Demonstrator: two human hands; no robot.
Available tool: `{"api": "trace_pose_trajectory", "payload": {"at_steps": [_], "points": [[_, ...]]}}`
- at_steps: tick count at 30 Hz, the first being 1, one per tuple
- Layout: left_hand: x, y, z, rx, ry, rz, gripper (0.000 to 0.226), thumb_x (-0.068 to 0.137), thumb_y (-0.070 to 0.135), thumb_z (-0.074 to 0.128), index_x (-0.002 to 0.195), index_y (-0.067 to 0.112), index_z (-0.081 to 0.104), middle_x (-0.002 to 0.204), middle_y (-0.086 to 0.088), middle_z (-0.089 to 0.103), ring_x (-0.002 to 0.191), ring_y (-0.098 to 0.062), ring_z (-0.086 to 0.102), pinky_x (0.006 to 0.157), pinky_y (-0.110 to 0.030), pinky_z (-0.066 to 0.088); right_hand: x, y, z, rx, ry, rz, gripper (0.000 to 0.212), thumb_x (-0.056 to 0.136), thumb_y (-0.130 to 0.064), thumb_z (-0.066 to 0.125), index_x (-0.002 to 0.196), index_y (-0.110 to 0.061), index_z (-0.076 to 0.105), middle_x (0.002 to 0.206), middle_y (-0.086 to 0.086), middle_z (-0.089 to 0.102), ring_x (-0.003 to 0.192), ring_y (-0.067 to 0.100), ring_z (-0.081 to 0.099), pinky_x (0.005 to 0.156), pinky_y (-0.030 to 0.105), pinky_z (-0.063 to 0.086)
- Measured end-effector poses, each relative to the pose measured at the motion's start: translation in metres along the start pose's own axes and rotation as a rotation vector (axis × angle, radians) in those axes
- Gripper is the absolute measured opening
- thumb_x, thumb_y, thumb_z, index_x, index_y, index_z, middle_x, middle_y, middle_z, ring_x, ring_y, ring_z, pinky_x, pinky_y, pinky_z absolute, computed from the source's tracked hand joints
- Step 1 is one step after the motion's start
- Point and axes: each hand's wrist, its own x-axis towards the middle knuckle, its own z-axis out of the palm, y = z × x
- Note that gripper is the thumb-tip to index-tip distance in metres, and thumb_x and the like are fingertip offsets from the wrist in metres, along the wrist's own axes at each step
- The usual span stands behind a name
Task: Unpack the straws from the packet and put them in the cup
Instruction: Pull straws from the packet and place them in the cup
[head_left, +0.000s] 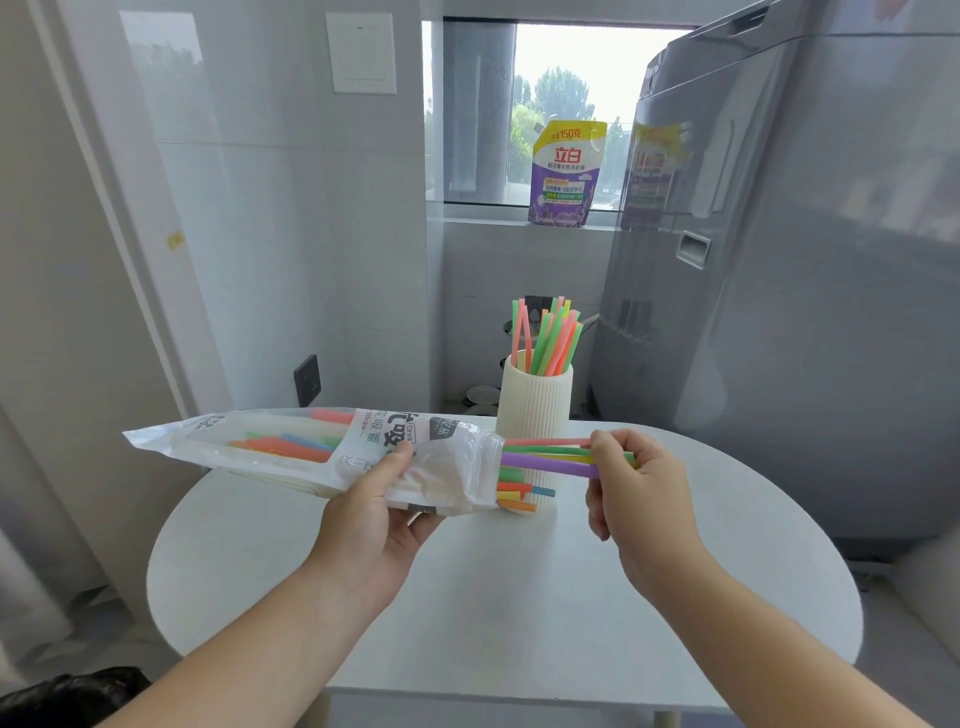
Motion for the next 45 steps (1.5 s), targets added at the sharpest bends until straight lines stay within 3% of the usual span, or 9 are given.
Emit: {"api": "trace_pose_trajectory", "payload": {"at_steps": [7, 12, 17, 19, 23, 28, 33, 36, 45], "points": [[0.0, 0.0, 0.001, -0.008, 0.021, 0.003, 0.042, 0.095, 0.011, 0.068, 0.136, 0.018, 0.063, 0.105, -0.006, 0.08, 0.08, -0.018, 0.079, 0.057, -0.033, 0.063, 0.001, -0.005, 0.001, 0.318, -0.041, 0.205, 0.027, 0.101, -0.029, 0.059, 0.092, -0.006, 0.07, 0.059, 0.008, 0.05, 0.046, 0.014, 0.042, 0.042, 0.026, 0.042], [-0.001, 0.0, 0.001, -0.015, 0.028, 0.006, 0.044, 0.095, 0.012, 0.068, 0.138, 0.018, 0.061, 0.111, -0.007, 0.078, 0.08, -0.019, 0.078, 0.056, -0.032, 0.062, -0.001, -0.01, 0.001, 0.551, -0.132, 0.291, 0.04, 0.079, -0.042, 0.074, 0.099, -0.007, 0.07, 0.064, 0.005, 0.056, 0.049, 0.012, 0.046, 0.045, 0.02, 0.048], [-0.002, -0.001, 0.002, -0.014, 0.018, -0.009, 0.044, 0.095, 0.012, 0.067, 0.138, 0.017, 0.061, 0.113, -0.009, 0.077, 0.08, -0.019, 0.078, 0.056, -0.032, 0.062, -0.001, -0.011, 0.003, 0.723, -0.236, 0.275, 0.038, 0.074, -0.025, 0.076, 0.105, -0.006, 0.067, 0.074, 0.005, 0.061, 0.055, 0.009, 0.052, 0.055, 0.015, 0.053], [-0.003, -0.002, 0.003, -0.011, 0.012, -0.013, 0.043, 0.095, 0.012, 0.067, 0.138, 0.017, 0.061, 0.115, -0.009, 0.078, 0.082, -0.02, 0.079, 0.057, -0.033, 0.062, 0.0, -0.01, 0.005, 0.703, -0.256, 0.272, 0.032, 0.072, -0.019, 0.077, 0.101, -0.006, 0.069, 0.087, 0.008, 0.064, 0.058, 0.009, 0.054, 0.057, 0.016, 0.053], [-0.005, -0.005, 0.005, -0.014, 0.007, -0.023, 0.042, 0.095, 0.012, 0.067, 0.136, 0.017, 0.062, 0.113, -0.009, 0.078, 0.079, -0.019, 0.079, 0.055, -0.031, 0.061, 0.002, -0.007, 0.012, 0.649, -0.166, 0.285, 0.017, 0.089, -0.017, 0.072, 0.099, -0.004, 0.069, 0.075, 0.004, 0.055, 0.059, 0.011, 0.05, 0.055, 0.018, 0.051], [-0.007, -0.005, 0.008, -0.014, 0.003, -0.024, 0.041, 0.096, 0.012, 0.066, 0.136, 0.015, 0.063, 0.103, -0.006, 0.079, 0.075, -0.018, 0.078, 0.053, -0.03, 0.06, 0.002, -0.01, 0.015, 0.594, -0.084, 0.309, 0.023, 0.095, -0.018, 0.066, 0.106, 0.003, 0.069, 0.081, 0.01, 0.06, 0.064, 0.015, 0.05, 0.061, 0.025, 0.05], [-0.007, -0.003, 0.005, -0.026, 0.004, -0.026, 0.043, 0.096, 0.012, 0.066, 0.138, 0.016, 0.062, 0.112, -0.008, 0.078, 0.08, -0.018, 0.079, 0.055, -0.03, 0.061, 0.005, -0.012, 0.014, 0.491, -0.112, 0.275, 0.024, 0.098, -0.022, 0.063, 0.099, 0.001, 0.071, 0.079, 0.011, 0.069, 0.064, 0.015, 0.063, 0.062, 0.024, 0.056], [-0.007, 0.001, 0.005, -0.04, -0.004, -0.032, 0.035, 0.096, 0.012, 0.065, 0.131, 0.014, 0.066, 0.104, -0.007, 0.08, 0.08, -0.019, 0.079, 0.058, -0.031, 0.062, 0.009, -0.02, 0.009, 0.495, -0.115, 0.248, 0.023, 0.099, -0.02, 0.062, 0.097, 0.001, 0.069, 0.073, 0.009, 0.073, 0.061, 0.013, 0.071, 0.062, 0.026, 0.06], [-0.003, 0.011, 0.0, -0.088, 0.036, -0.04, 0.012, 0.098, 0.012, 0.064, 0.108, 0.013, 0.069, 0.083, -0.004, 0.08, 0.069, -0.017, 0.078, 0.054, -0.029, 0.062, 0.024, -0.057, -0.025, 0.308, -0.03, -0.027, 0.025, 0.103, -0.017, 0.052, 0.087, -0.005, 0.067, 0.066, 0.006, 0.068, 0.052, 0.009, 0.067, 0.057, 0.023, 0.058]]}}
